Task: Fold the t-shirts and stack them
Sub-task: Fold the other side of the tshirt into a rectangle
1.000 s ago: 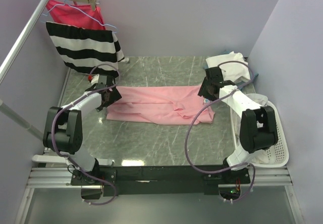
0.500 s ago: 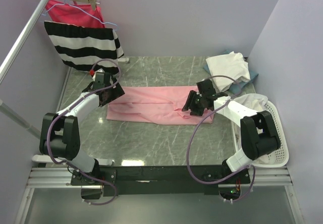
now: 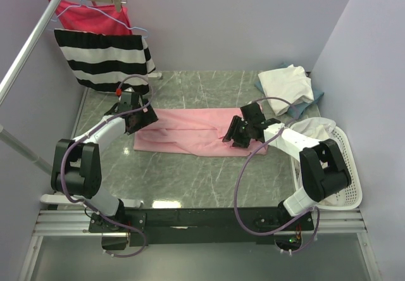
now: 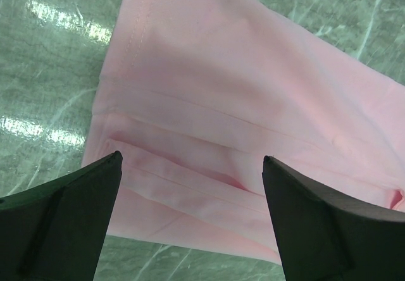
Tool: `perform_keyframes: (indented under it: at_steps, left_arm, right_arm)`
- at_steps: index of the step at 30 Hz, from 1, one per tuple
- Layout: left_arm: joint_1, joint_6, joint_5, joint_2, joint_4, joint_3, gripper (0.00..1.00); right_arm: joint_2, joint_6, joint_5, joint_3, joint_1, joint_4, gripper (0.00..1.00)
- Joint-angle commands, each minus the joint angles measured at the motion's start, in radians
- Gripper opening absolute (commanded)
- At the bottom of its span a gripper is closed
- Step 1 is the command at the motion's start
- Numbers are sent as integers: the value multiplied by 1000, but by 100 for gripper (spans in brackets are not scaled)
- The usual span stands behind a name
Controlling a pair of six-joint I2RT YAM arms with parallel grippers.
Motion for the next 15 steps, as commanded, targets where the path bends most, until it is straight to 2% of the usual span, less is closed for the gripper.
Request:
perform_keyframes:
  at_steps: [1,6,15]
  left_arm:
    - [1,25,15,15,1,22,97]
    - [1,29,15,20,-5,25,97]
    - [1,31,32,29,-1,25,96]
  right_arm:
    - [11,3,29,15,7,12,57]
    - [-33,3,81,15,38,-37,57]
    - [-42,17,96,-30,52,-11,57]
